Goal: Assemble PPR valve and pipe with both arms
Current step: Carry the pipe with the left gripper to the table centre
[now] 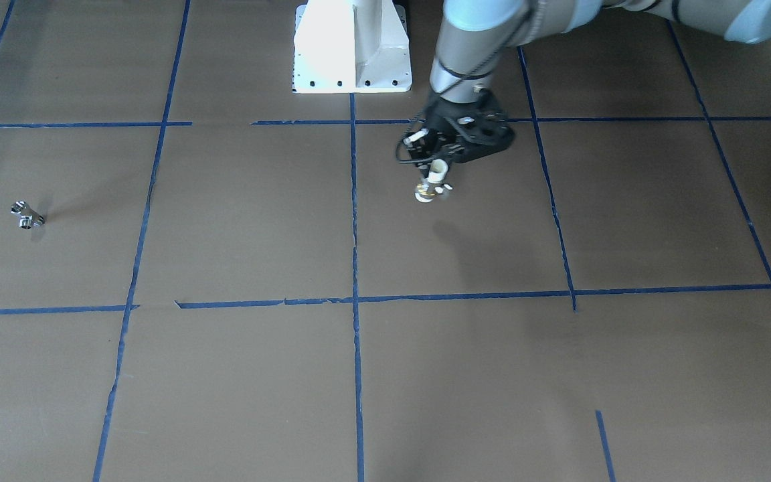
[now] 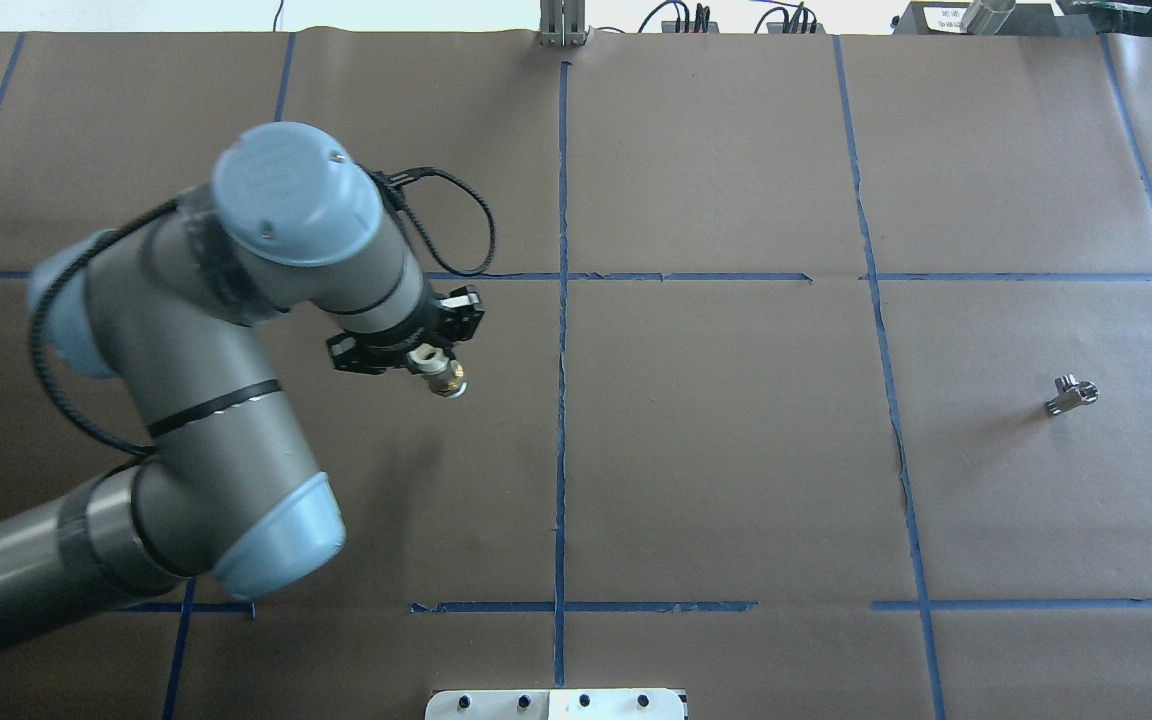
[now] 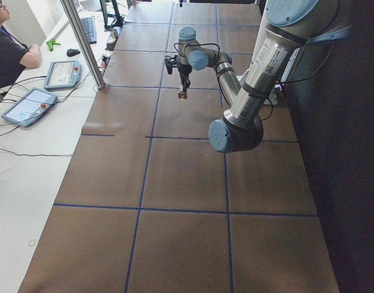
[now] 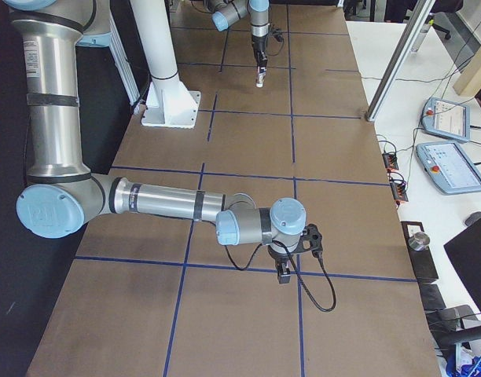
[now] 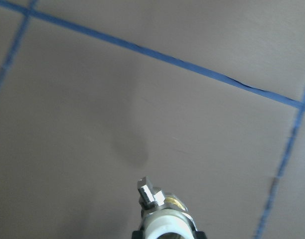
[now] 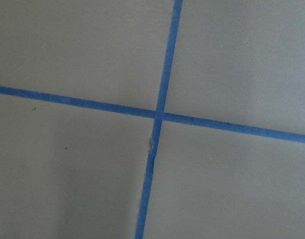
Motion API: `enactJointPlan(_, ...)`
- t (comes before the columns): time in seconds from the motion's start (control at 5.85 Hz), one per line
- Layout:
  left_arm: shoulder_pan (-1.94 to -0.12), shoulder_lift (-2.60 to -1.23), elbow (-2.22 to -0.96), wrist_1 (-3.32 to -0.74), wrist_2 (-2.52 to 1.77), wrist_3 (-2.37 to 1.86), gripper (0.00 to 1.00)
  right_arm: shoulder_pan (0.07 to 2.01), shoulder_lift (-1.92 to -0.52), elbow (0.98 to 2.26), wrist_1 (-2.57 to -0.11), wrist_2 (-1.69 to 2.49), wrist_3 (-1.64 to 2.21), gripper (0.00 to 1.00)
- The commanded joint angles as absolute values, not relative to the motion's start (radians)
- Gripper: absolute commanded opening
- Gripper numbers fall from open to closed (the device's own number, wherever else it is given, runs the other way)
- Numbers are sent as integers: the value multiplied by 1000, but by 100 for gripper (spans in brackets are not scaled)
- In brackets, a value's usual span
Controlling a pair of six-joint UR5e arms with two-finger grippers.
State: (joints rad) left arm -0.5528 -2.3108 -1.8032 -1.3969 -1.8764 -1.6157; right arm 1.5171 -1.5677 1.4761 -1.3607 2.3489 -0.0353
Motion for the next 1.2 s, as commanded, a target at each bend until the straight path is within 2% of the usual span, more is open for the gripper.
enactJointPlan(0.0, -461, -2492, -1607, -1410, -1780, -1764, 0, 1517, -1568, 1477, -1361, 2349, -35, 100)
enactJointPlan(0.51, -440, -2503, -1523, -1462, -1770, -1773, 1, 1517, -1568, 1477, -1361, 2349, -35, 100)
enactJointPlan(1.03, -442, -2491, -1522, -1462, -1766, -1755, 6, 1517, -1568, 1476, -1361, 2349, -35, 100)
